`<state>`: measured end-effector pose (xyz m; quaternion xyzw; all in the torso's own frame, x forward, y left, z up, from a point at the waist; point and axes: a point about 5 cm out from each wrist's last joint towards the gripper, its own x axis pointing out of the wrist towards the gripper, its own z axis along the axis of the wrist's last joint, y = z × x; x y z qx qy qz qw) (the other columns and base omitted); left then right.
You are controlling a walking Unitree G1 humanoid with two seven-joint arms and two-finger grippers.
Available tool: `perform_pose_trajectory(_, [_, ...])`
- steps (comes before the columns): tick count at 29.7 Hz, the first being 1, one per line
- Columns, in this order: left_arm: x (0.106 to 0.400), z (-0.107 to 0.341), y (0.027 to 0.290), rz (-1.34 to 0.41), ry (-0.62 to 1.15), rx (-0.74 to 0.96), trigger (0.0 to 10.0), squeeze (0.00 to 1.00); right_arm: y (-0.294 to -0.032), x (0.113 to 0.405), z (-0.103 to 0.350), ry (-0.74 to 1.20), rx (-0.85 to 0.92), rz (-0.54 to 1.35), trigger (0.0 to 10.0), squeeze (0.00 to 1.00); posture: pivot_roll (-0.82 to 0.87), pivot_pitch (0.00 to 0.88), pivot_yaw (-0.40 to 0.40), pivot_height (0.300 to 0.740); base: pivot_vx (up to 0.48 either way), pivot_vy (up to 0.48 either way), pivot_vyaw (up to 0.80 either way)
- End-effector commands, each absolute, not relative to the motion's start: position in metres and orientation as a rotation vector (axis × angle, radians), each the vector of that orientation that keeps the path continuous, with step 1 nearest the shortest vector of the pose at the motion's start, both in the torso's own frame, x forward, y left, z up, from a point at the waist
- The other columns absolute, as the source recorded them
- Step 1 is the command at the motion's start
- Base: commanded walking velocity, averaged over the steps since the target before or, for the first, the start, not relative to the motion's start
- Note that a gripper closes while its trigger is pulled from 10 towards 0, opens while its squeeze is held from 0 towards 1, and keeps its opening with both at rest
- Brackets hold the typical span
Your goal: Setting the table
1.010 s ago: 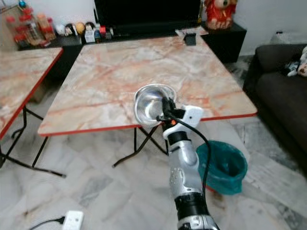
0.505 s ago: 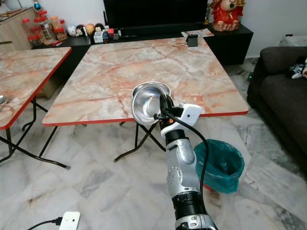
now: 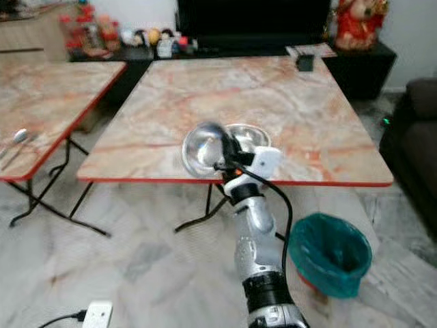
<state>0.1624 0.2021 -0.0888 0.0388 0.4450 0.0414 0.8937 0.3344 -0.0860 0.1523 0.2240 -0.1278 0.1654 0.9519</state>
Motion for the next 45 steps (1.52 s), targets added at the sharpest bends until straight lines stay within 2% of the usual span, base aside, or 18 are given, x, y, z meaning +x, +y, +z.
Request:
perform_pose_trajectory(1, [0.1661,-0.0882,0.1969,0.088,0.917,0.059,10.0,0.00,-0.0895,0.3375,0.1569,-0.277,0.462,0.319,10.0,0.00,-0.06,0.000,0.054,0.740,0.364,0.000,0.00])
perform_pose_trajectory(17, [0.1667,-0.0878,0.1981,0.096,0.917,0.060,10.0,0.00,-0.0891,0.3357,0.1566,-0.289,0.441,0.324,10.0,0.00,-0.06,0.000,0.059,0.740,0.368,0.000,0.00])
perform_pose_trajectory(20, [0.1668,-0.0876,0.1988,0.101,0.914,0.056,10.0,0.00,-0.0901,0.3349,0.1604,-0.321,0.460,0.329,10.0,0.00,-0.06,0.000,0.059,0.740,0.359,0.000,0.79])
perform_pose_trajectory(40, [0.1684,-0.0862,0.2027,0.097,0.909,0.069,10.0,0.00,-0.0873,0.3365,0.1571,-0.291,0.480,0.340,10.0,0.00,-0.06,0.000,0.061,0.740,0.000,0.000,0.03])
perform_pose_trajectory(45, [0.1685,-0.0862,0.2024,0.095,0.909,0.071,10.0,0.00,-0.0893,0.3358,0.1576,-0.307,0.464,0.327,10.0,0.00,-0.06,0.000,0.062,0.740,0.255,0.000,0.00])
